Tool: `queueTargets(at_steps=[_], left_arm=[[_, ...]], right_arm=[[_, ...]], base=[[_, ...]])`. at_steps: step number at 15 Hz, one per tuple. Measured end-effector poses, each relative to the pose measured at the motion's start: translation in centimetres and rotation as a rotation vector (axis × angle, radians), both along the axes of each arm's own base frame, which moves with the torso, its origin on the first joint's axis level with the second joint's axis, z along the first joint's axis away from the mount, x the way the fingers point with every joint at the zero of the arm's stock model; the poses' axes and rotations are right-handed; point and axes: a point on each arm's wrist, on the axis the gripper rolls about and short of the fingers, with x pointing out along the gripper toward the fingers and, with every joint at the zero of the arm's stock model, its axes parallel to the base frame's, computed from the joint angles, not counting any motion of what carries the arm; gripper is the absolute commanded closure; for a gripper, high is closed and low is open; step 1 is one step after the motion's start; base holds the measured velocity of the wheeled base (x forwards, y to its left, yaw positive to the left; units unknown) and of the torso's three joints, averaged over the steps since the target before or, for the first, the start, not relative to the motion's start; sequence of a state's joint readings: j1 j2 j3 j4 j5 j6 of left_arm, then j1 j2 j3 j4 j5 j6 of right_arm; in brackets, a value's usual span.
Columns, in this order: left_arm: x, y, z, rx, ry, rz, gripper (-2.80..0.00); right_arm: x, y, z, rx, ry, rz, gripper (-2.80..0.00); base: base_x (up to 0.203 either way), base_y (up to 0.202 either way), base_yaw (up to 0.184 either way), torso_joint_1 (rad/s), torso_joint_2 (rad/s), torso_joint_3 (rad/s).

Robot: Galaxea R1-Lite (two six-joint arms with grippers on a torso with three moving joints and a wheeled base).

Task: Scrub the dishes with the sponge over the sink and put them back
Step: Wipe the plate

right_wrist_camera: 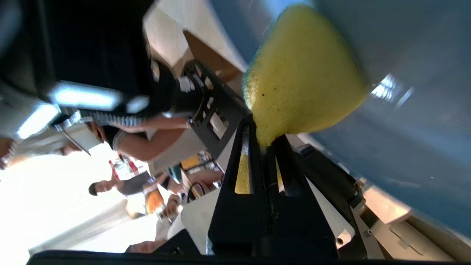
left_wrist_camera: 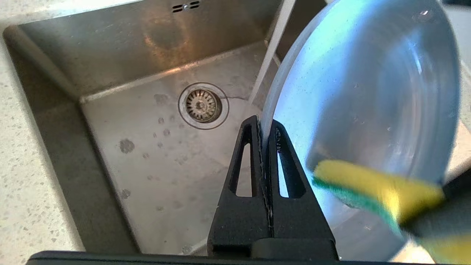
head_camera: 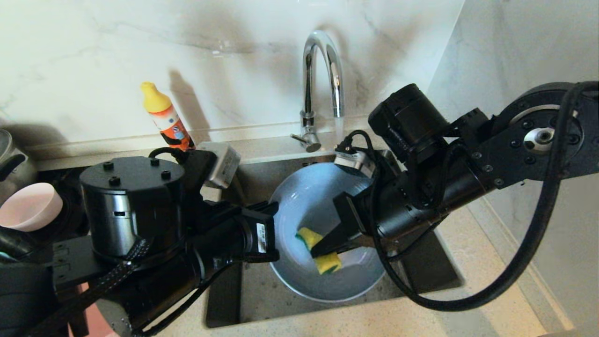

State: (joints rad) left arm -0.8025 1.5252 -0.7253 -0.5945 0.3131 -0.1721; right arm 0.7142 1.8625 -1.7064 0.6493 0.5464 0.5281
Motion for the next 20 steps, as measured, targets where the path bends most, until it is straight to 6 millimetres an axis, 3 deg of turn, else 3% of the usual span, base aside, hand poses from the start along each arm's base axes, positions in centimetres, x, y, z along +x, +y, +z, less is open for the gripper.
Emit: queueTargets(at_steps=[11, 20], left_arm=[[-0.4, 0.1, 0.1, -0.004, -0.002, -0.008, 0.00], [-0.2, 0.0, 1.1, -0.038, -0.026, -0.004, 0.00]], right_arm=[[1.2, -3.2, 1.8, 0.033, -0.046, -0.101, 0.00], [0.0, -4.9, 2.1, -0.013, 0.011, -0.119, 0.00]], base=[[0.000, 0.000, 0.000, 0.000, 0.00, 0.000], [0.000, 0.000, 0.000, 0.000, 0.00, 0.000]])
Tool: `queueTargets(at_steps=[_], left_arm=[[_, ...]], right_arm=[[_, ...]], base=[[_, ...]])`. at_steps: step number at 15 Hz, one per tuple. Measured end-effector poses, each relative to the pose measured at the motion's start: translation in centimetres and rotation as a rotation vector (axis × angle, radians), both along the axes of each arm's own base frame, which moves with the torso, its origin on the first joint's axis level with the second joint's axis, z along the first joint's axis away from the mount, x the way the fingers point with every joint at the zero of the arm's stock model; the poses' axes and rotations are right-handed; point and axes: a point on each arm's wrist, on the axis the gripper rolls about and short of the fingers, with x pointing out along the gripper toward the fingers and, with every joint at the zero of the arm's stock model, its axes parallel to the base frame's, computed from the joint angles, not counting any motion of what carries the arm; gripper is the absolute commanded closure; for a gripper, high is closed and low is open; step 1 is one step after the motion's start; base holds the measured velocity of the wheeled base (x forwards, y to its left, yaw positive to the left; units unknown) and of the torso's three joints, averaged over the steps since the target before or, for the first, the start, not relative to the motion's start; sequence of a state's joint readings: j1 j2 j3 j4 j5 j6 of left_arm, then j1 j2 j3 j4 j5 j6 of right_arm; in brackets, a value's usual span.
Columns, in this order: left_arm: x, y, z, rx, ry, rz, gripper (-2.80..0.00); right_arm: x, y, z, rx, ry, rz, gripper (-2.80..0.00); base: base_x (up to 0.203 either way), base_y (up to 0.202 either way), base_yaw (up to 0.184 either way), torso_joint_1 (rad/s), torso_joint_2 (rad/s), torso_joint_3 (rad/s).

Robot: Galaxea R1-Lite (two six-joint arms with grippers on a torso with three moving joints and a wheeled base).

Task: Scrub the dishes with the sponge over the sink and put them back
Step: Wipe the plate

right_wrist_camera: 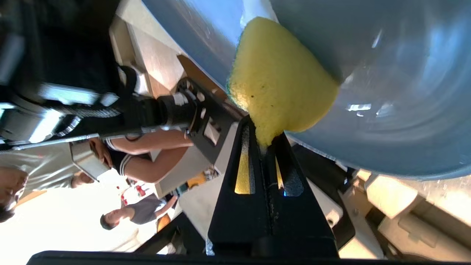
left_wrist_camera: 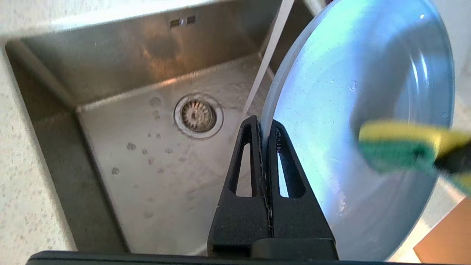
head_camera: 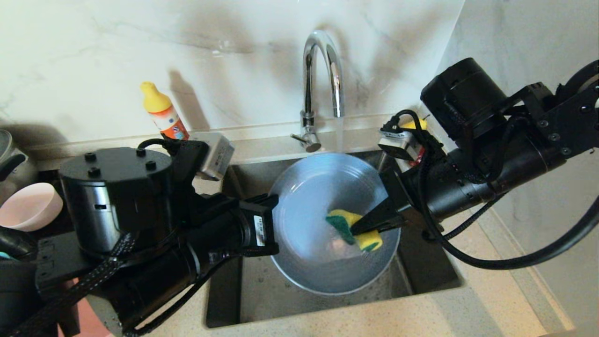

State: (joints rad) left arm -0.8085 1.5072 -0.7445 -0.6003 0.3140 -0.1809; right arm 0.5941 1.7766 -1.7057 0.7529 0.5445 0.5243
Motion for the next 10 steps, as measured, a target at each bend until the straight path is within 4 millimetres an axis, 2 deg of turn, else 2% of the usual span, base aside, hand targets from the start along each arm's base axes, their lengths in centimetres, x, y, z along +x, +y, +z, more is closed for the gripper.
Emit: queueTargets(at_steps=[4, 10], left_arm=[[0.1, 0.0, 0.4, -0.018, -0.015, 0.004, 0.00], [0.3, -0.1, 0.4, -0.021, -0.014, 0.006, 0.00]], right_arm=[[-0.8, 1.2, -0.7, -0.020, 0.029, 0.051, 0.00], [-1.1, 4.4, -2.1, -0.039, 0.050, 0.136, 0.00]], base=[[0.000, 0.000, 0.000, 0.000, 0.00, 0.000], [0.000, 0.000, 0.000, 0.000, 0.00, 0.000]])
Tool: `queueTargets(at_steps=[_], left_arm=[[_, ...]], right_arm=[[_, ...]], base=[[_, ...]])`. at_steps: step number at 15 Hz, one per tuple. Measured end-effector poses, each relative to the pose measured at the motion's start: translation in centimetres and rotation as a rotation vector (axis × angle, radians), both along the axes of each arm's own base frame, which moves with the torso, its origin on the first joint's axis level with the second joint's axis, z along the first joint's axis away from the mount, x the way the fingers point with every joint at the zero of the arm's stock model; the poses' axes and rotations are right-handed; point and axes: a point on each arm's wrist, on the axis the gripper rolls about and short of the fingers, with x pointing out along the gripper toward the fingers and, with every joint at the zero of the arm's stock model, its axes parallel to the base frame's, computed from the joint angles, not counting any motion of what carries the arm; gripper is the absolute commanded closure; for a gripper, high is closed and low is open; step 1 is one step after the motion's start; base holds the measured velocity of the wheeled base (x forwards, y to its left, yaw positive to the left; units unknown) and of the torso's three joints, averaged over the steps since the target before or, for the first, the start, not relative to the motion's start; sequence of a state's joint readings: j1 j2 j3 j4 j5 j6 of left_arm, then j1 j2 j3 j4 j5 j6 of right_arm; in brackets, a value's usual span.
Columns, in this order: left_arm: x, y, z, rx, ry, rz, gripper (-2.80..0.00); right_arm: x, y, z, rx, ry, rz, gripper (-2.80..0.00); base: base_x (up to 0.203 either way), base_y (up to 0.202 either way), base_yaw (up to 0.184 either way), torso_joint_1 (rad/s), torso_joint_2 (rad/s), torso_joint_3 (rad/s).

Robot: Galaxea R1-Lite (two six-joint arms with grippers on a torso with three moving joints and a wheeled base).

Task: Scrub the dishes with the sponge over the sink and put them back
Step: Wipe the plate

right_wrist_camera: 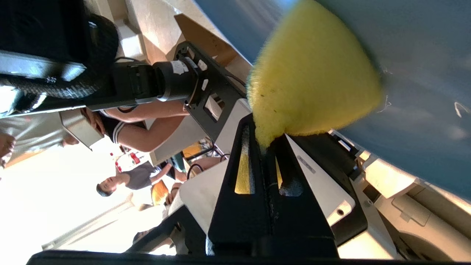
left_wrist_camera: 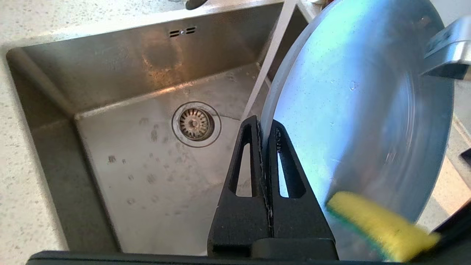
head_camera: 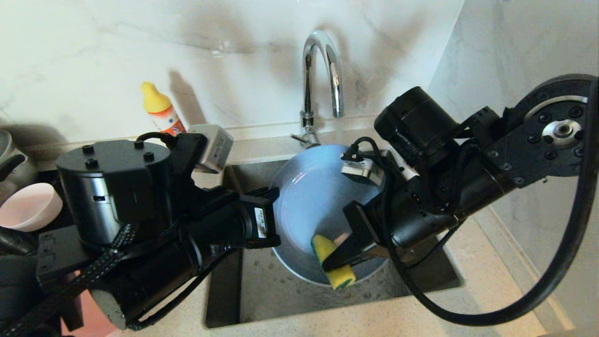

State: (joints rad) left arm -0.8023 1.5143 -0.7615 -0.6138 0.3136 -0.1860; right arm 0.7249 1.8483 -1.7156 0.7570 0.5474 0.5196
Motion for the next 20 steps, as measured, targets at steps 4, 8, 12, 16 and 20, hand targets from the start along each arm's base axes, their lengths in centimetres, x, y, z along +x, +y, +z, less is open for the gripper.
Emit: queueTargets(at_steps=[4, 8, 12, 16, 20], left_arm=[[0.0, -0.1, -0.1, 0.000, 0.000, -0.002, 0.00], [-0.1, 0.0, -0.6, 0.019, 0.011, -0.005, 0.00], [-0.1, 0.0, -0.8, 0.027, 0.013, -0.009, 0.00], [-0.2, 0.0, -0.9, 0.023, 0.018, -0.008, 0.00], [-0.2, 0.0, -0.7, 0.018, 0.013, -0.006, 0.00]], right_arm=[[0.2, 1.1, -0.1, 0.004, -0.005, 0.020, 0.00], [0.5, 1.4, 0.8, 0.037, -0.047, 0.014, 0.00], [1.5, 0.1, 2.5, 0.079, -0.101, -0.040, 0.00], [2.9, -2.2, 4.0, 0.109, -0.140, -0.119, 0.00], [3.0, -4.6, 4.4, 0.081, -0.114, -0.174, 0.00]], base=[[0.000, 0.000, 0.000, 0.000, 0.00, 0.000], [0.000, 0.000, 0.000, 0.000, 0.00, 0.000], [0.000, 0.000, 0.000, 0.000, 0.00, 0.000], [0.000, 0.000, 0.000, 0.000, 0.00, 0.000], [0.000, 0.000, 0.000, 0.000, 0.00, 0.000]])
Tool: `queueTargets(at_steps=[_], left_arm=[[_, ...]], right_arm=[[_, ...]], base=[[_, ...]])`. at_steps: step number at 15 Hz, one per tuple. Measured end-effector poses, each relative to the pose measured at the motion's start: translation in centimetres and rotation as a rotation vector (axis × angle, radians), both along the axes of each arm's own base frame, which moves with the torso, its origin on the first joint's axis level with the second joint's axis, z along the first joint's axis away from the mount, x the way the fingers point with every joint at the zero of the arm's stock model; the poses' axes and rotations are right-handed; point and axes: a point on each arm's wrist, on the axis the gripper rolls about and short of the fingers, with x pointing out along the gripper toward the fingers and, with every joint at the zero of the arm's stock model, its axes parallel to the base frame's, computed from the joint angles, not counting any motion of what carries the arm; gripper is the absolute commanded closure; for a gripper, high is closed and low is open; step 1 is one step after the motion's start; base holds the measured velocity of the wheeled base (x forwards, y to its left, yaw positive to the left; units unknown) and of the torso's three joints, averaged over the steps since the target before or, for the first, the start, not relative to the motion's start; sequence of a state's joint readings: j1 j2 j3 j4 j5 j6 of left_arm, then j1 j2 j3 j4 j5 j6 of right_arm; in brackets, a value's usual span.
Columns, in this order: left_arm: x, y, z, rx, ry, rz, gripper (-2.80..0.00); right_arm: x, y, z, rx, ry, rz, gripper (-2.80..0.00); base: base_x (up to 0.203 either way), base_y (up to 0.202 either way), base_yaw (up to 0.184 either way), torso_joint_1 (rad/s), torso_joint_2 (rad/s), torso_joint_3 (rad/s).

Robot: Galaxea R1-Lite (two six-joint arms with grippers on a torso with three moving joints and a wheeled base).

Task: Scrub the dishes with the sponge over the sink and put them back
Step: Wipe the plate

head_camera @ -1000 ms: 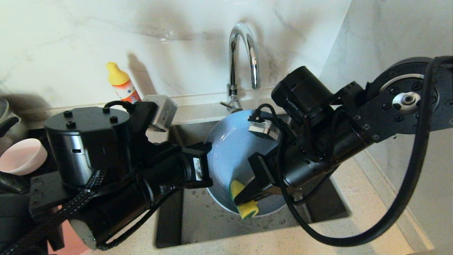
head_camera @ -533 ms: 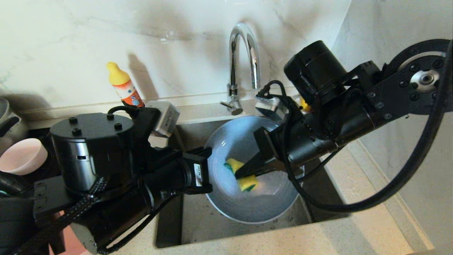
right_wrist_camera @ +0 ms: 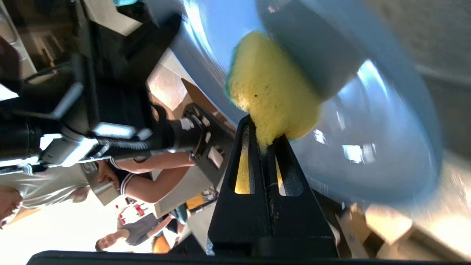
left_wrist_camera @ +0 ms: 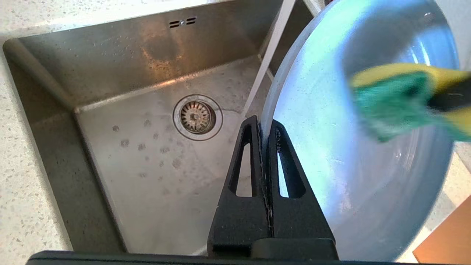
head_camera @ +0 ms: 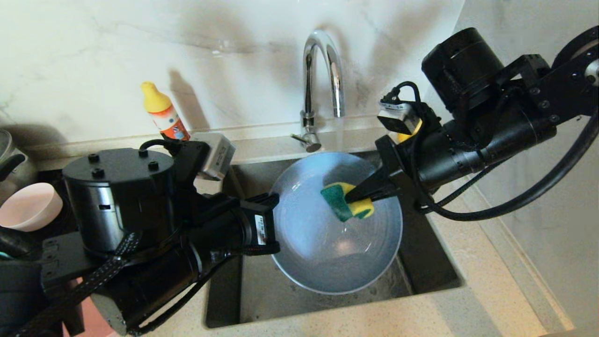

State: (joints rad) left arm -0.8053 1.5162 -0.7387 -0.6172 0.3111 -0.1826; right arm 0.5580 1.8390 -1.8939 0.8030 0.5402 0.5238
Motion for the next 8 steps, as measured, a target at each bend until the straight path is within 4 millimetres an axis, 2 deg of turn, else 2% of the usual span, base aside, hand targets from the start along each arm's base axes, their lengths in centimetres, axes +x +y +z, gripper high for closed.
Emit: queueTargets(at_steps=[3, 5, 8], left_arm=[[0.1, 0.0, 0.2, -0.007, -0.003, 0.002, 0.00], [0.1, -0.1, 0.3, -0.011, -0.005, 0.002, 0.00], [0.1, -0.1, 0.3, -0.013, -0.005, 0.004, 0.00]], right_arm=[[-0.9, -0.9, -0.3, -0.021, 0.028, -0.002, 0.00], [-1.4, -1.2, -1.3, -0.044, 0.063, 0.001, 0.00], [-2.5, -0.5, -2.8, -0.080, 0.114, 0.043, 0.00]], base=[[0.000, 0.000, 0.000, 0.000, 0.00, 0.000], [0.000, 0.000, 0.000, 0.000, 0.00, 0.000], [0.000, 0.000, 0.000, 0.000, 0.00, 0.000]])
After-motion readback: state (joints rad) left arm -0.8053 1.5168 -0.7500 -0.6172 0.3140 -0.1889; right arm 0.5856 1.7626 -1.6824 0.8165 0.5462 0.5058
